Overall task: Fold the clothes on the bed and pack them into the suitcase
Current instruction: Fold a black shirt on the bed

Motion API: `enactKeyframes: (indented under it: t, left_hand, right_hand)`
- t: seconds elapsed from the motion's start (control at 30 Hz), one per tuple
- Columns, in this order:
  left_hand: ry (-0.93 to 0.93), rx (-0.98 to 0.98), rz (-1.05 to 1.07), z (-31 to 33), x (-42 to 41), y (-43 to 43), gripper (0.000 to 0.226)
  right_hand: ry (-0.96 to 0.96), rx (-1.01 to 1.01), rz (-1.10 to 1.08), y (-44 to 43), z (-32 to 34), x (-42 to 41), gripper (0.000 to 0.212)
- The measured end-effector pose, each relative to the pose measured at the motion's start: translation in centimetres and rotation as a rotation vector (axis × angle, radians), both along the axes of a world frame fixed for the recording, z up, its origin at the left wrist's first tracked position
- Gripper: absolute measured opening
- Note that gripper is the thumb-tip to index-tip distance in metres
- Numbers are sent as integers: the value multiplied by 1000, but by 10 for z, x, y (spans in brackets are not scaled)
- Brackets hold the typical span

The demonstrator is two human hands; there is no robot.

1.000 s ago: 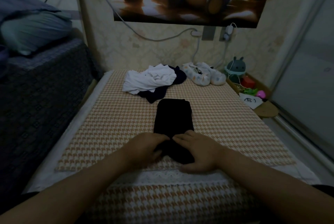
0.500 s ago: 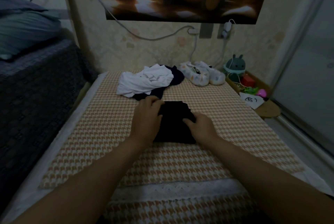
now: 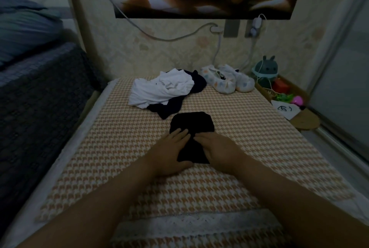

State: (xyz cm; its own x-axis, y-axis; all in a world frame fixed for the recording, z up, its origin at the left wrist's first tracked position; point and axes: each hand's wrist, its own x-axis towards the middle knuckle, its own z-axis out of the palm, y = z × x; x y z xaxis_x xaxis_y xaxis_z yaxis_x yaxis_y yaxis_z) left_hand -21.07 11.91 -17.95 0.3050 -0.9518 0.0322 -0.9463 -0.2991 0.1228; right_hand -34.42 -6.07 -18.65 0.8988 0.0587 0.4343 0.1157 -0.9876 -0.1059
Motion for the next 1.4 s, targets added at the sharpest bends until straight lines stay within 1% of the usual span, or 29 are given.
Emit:
enactKeyframes:
  t: [0.07,0.1,0.17,0.2,0.23,0.3,0.33,0.37,0.43,0.47,0.5,0.57,0.6,0.63,0.7,0.73,0.77,0.8,0.83,0.9,0.93,0.97,1.0,1.03,1.1,1.17,1.23,1.33,1.4]
  left_hand:
    - [-20,-46,-1,-1,5,4,105]
    - [-26,-126,3,-2,6,6,106]
    - [-41,-270,19,-4,9,7,93]
    - [-42,-285,22,-2,9,6,87]
    - [-34,-259,16,0,9,6,84]
    - [22,-101,78,7,6,3,84]
    - [47,-57,112,12,4,4,79]
    - [87,-76,124,17,3,4,69]
    - [187,-172,137,30,0,6,44]
    - [222,-201,152,37,-1,7,40]
    - [264,-227,171,43,-2,8,37]
    - [412,-285,200,54,-5,12,26]
    - [488,-317,214,56,-5,13,24]
    - [550,-350,235,56,-4,13,25]
    - [604,-438,310,55,-3,12,18]
    - [595,-495,356,52,-2,10,19]
    - [554,-548,406,48,1,7,26]
    - [473,-597,445,44,4,4,33]
    - [353,-624,445,39,8,0,38]
    - [127,-639,304,34,13,-9,37]
    - [61,-630,201,30,17,-13,36]
    - [50,-606,125,28,18,-18,36]
    - [81,-558,84,26,18,-22,38]
    - [152,-482,95,27,14,-24,40]
    - [286,-341,177,21,8,-26,43]
    - [353,-219,257,12,10,-27,51]
    - [400,-202,272,7,16,-31,50]
    - [447,-238,331,7,17,-41,40]
    - [471,-259,393,9,12,-44,40]
  right_hand:
    - [207,115,-82,-4,-5,-14,69]
    - [270,120,-100,-6,-7,-18,82]
    - [296,120,-121,-7,-7,-20,96]
    - [306,136,-131,-6,-6,-19,97]
    - [331,157,-148,-5,-2,-17,94]
    - [386,187,-174,-2,4,-13,87]
    - [384,201,-180,-1,6,-11,82]
    - [358,222,-182,0,10,-10,71]
    - [269,309,-193,0,23,-9,34]
    - [253,384,-199,-1,32,-10,18]
    - [264,475,-208,-4,41,-11,11]
    - [333,651,-205,-10,56,-16,11]
    - [354,721,-196,-13,59,-17,10]
    - [343,763,-196,-15,60,-17,9]
    - [246,811,-258,-16,55,-14,13]
    - [178,814,-305,-15,50,-11,15]
    - [108,783,-342,-14,44,-8,18]
    - [45,719,-367,-14,39,-5,22]
    - [0,636,-379,-14,34,-2,29]
    - [-23,455,-385,-17,25,4,37]
    - [-14,369,-387,-18,24,8,38]
    - [-7,308,-387,-19,23,12,38]
    - [2,280,-379,-19,23,16,37]
    - [20,272,-363,-19,24,20,37]
    - [106,300,-314,-17,23,25,40]
    - [232,349,-286,-15,17,28,47]
    - [288,344,-293,-15,10,29,50]
    - [308,324,-305,-17,4,32,49]
    - [315,326,-303,-18,3,33,48]
